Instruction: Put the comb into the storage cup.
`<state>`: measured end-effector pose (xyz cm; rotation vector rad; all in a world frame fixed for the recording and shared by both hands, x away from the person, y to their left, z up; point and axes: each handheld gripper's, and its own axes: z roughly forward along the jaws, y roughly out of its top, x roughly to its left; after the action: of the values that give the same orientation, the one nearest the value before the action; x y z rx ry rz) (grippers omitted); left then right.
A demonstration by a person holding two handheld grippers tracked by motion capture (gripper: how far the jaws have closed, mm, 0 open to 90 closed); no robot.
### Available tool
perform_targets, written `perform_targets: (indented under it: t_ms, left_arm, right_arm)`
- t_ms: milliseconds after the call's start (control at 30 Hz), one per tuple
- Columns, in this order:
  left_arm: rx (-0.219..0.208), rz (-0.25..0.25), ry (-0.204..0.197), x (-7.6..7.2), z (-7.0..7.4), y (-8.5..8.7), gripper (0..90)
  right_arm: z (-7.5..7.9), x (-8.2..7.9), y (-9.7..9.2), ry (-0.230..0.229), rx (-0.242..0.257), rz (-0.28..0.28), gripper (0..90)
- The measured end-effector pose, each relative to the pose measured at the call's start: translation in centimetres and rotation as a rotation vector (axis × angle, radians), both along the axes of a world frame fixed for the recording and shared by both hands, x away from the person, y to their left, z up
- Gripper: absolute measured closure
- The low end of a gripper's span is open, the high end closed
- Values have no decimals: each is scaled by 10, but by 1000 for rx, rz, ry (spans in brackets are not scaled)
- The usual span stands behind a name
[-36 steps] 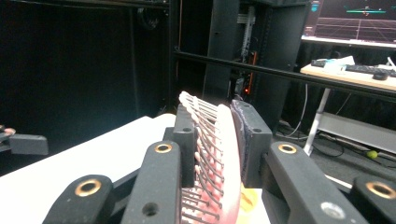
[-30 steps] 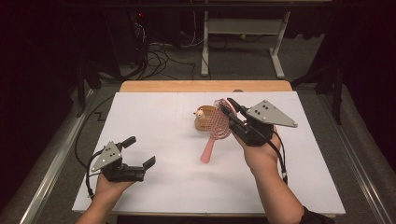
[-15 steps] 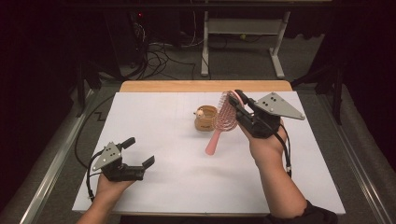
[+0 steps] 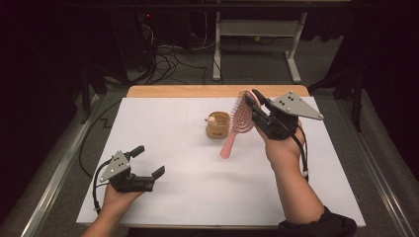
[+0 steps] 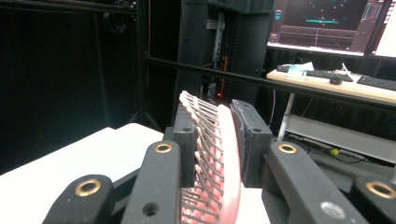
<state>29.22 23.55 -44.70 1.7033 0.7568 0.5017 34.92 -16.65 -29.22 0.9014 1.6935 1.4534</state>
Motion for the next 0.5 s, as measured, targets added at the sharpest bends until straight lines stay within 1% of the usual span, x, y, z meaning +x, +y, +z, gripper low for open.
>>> perform_targets:
  t_ms: [167,267,433,500]
  left_arm:
    - [-5,0,0,-1,0,0,0]
    - [-6,3,12,0,0,1,0]
    - [-6,1,7,-1,0,1,0]
    - [-14,-11,8,-1,0,2,0]
  right_arm:
    - [6,3,-1,-9,3,-8,747]
    - [10,5,-2,-17,4,-16,747]
    - [17,8,-3,-31,6,-27,747]
    - [21,11,-3,-39,7,-35,748]
